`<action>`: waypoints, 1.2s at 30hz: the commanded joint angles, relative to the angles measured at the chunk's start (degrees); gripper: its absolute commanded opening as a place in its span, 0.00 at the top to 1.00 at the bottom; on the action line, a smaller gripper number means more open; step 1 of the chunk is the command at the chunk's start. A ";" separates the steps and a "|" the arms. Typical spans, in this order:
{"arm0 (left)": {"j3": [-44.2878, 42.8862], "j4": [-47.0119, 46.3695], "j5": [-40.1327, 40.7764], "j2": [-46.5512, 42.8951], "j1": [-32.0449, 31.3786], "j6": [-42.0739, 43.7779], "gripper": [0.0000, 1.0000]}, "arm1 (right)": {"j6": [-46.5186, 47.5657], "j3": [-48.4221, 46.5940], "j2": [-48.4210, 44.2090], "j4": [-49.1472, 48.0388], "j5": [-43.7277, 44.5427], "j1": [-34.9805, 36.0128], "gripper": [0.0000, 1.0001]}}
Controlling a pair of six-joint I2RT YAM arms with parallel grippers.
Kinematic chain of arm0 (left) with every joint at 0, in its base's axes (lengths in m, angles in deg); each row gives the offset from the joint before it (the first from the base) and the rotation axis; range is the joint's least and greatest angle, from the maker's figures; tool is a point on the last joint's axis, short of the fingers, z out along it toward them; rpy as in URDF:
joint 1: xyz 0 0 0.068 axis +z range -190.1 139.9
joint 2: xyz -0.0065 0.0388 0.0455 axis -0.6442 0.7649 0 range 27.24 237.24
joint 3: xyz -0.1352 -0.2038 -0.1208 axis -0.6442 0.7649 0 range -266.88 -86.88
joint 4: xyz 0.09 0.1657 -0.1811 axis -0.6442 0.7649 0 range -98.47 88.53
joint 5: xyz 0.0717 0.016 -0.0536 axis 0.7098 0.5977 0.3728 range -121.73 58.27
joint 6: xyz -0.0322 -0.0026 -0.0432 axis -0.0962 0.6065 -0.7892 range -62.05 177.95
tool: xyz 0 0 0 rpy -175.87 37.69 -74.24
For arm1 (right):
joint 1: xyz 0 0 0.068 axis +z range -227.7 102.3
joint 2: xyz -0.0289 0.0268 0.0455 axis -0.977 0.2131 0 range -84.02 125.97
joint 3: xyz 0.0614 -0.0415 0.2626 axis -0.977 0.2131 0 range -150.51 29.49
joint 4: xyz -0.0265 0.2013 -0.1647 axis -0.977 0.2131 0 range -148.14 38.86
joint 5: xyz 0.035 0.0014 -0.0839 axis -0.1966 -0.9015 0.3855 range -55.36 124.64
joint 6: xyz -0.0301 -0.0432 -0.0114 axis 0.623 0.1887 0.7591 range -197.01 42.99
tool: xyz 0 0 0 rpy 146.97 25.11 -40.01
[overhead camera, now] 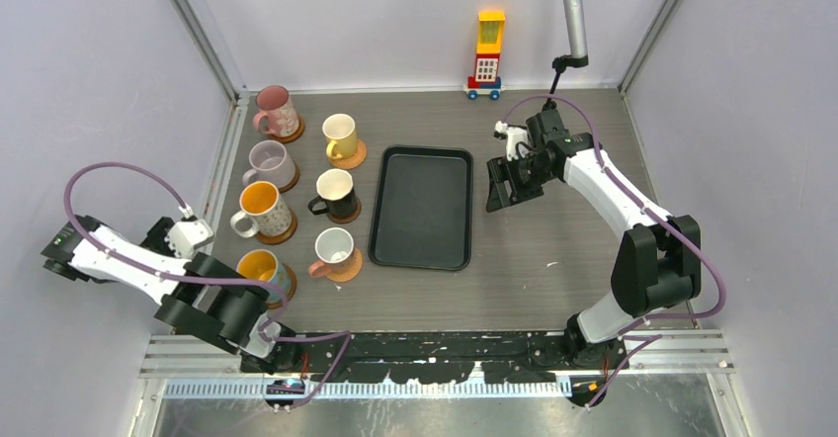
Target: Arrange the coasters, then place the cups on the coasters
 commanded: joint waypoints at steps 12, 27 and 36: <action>-15.88 -0.72 -5.74 -5.28 -24.51 -43.25 0.00 | -0.55 -4.08 1.08 -2.68 -1.34 0.33 0.30; -28.48 -15.69 12.32 0.65 -62.91 -85.28 0.00 | -5.77 -12.16 14.29 -10.39 17.80 8.27 0.26; -22.89 -24.69 14.43 -1.84 -67.17 -88.67 0.00 | -11.24 -20.13 26.18 -10.13 24.90 8.49 0.27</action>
